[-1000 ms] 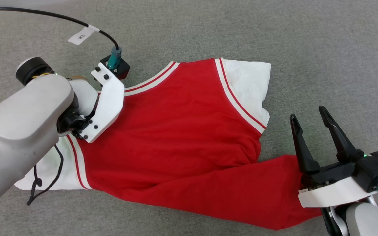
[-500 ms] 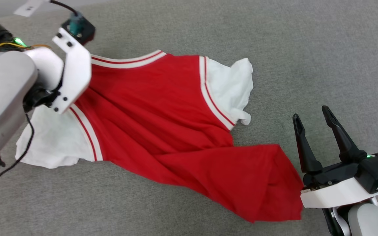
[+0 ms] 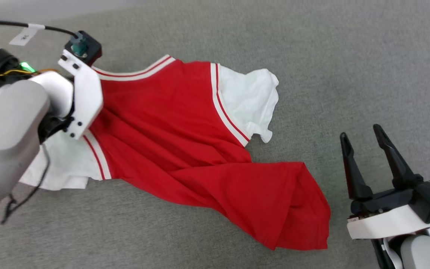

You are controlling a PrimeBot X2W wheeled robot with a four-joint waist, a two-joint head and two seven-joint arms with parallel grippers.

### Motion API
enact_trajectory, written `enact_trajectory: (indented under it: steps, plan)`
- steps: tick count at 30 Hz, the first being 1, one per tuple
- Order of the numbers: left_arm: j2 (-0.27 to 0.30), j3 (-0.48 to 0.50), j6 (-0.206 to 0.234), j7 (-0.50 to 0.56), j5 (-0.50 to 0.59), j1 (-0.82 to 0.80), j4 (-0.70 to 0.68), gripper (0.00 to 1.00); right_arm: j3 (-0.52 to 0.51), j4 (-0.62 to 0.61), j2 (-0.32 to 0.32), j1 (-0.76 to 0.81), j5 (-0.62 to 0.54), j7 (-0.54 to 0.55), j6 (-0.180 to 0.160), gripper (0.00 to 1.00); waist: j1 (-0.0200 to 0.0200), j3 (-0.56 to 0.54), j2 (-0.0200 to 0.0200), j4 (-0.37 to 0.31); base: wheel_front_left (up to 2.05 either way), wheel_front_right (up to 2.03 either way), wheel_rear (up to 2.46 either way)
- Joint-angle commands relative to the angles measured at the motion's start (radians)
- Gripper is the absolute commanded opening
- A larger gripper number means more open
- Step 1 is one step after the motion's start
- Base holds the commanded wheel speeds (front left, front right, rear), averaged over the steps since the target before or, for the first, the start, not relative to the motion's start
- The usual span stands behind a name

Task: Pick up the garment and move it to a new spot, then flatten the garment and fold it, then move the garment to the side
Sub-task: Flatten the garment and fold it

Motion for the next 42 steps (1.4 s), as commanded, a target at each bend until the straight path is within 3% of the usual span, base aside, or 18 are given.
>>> enact_trajectory:
  steps: [1,4,7,13,21,28,33,34,42]
  plan:
    - [-0.004,0.013,0.0,-0.061,0.002,0.016,-0.003,1.0,-0.008,0.002,-0.005,0.015,-0.007,-0.002,-0.001,1.0,-0.0001,-0.042,0.0,0.02,0.0,0.0,0.0]
    - [-0.018,0.04,0.021,-0.226,0.018,0.041,-0.031,1.0,-0.03,-0.003,-0.022,0.014,-0.01,0.005,-0.001,1.0,-0.0001,-0.094,0.0,0.044,0.0,0.0,0.0]
    - [-0.014,0.071,0.075,-0.389,0.041,0.071,-0.074,1.0,-0.061,-0.022,-0.053,0.004,-0.011,0.02,-0.001,1.0,-0.0001,-0.14,0.0,0.077,0.0,0.0,0.0]
    - [0.009,0.146,0.247,-0.631,0.047,0.174,-0.21,1.0,-0.069,-0.083,-0.178,-0.084,-0.007,0.108,-0.001,1.0,-0.0001,-0.193,0.0,0.144,0.0,0.0,0.0]
    - [0.06,0.249,0.507,-0.77,0.032,0.364,-0.436,1.0,0.093,-0.124,-0.422,-0.289,0.12,0.433,-0.001,1.0,-0.0001,-0.194,0.0,0.226,0.0,0.0,0.0]
    - [0.057,0.39,0.671,-0.788,0.082,0.536,-0.636,1.0,0.346,-0.05,-0.633,-0.536,0.357,0.822,-0.001,1.0,-0.0001,-0.144,0.0,0.281,0.0,0.0,0.0]
    - [0.005,0.532,0.721,-0.787,0.161,0.679,-0.733,1.0,0.53,0.014,-0.733,-0.708,0.525,1.079,-0.001,1.0,-0.0001,-0.093,0.0,0.321,0.0,0.0,0.0]
    - [-0.039,0.602,0.711,-0.787,0.211,0.754,-0.763,1.0,0.61,0.055,-0.764,-0.792,0.589,1.195,-0.001,1.0,-0.0001,-0.059,0.0,0.344,0.0,0.0,0.0]
    - [-0.151,0.741,0.644,-0.787,0.331,0.858,-0.8,1.0,0.697,0.202,-0.736,-0.924,0.667,1.312,-0.001,1.0,-0.0001,0.045,0.0,0.401,0.0,0.0,0.0]
